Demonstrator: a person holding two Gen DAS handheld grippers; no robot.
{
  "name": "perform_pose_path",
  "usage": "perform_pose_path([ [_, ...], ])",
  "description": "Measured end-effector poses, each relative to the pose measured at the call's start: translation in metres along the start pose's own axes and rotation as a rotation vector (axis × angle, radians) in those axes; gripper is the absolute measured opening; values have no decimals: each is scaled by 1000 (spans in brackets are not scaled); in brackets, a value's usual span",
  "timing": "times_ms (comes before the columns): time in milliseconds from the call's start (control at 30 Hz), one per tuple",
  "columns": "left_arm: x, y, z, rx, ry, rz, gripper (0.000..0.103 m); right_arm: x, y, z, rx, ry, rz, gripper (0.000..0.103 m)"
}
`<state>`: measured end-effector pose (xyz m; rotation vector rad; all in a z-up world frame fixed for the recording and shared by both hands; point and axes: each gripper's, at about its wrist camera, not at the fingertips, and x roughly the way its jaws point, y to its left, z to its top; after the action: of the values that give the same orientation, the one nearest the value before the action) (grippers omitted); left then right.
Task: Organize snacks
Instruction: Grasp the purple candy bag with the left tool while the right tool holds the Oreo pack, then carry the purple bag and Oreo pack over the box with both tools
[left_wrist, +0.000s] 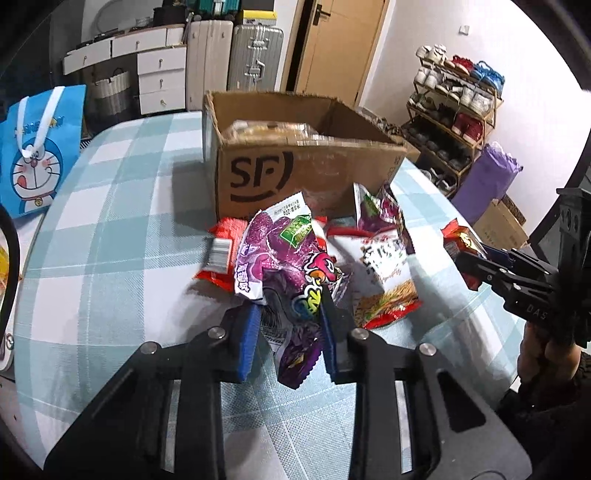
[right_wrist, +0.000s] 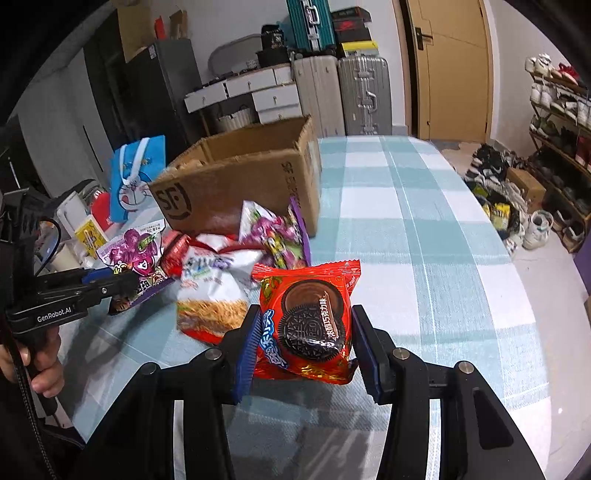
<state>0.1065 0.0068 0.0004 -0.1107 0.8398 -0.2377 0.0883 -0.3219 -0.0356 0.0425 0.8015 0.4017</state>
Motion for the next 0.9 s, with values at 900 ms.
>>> perform_pose_path([
  [900,-44,0,64,-28,-166,49,26,-12,24,80,-69,-172,95,48],
])
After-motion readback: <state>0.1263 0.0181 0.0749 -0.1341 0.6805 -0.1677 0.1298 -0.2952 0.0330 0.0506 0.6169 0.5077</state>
